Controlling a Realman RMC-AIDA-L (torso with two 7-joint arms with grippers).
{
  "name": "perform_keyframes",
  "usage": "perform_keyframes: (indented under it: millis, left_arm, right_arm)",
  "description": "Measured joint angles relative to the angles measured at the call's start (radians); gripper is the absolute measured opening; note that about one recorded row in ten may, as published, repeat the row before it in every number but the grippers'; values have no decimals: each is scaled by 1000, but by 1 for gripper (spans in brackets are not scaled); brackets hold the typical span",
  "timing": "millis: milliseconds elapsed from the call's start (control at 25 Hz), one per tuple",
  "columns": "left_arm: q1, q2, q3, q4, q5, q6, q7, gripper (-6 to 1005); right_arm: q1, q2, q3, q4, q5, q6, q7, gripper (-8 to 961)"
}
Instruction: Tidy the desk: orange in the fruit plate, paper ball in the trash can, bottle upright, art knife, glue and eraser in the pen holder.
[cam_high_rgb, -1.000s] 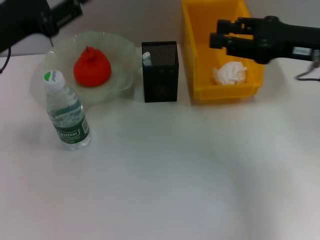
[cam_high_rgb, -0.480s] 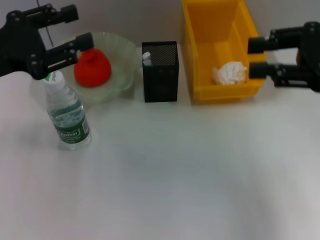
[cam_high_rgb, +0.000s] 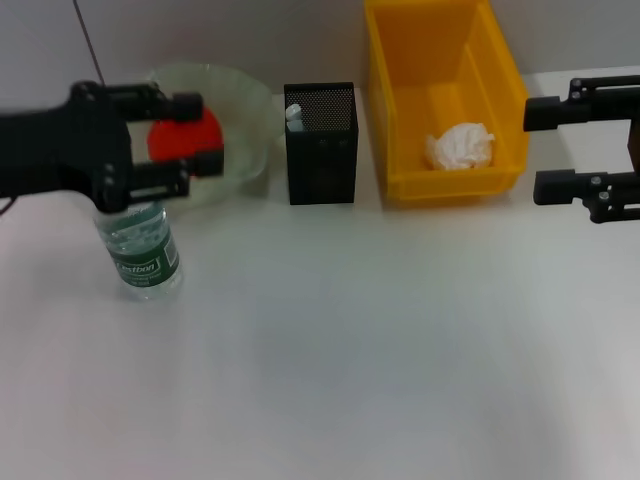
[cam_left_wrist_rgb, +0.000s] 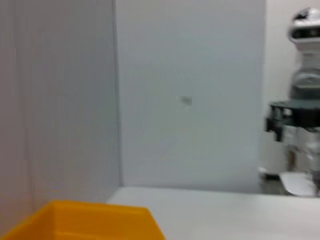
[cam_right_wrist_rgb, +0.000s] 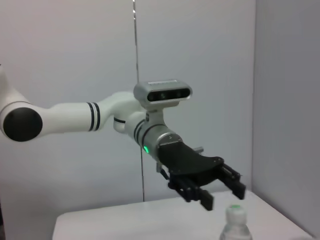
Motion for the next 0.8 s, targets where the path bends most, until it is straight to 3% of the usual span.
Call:
perform_keyframes:
  millis: [160,440,800]
  left_arm:
    - [-10,-2,-10,10,36,29,-9,600]
    - [-4,-8,-30,15,40,31,-6,604]
    - [-7,-9,-22,7,56,33,-4,606]
  right_arm:
    - [3,-1,1,17,-29,14,-3,666]
    - [15,-4,-13,77,-53,41,-53,660]
    - [70,-28,-37,229,-122,46,-177,660]
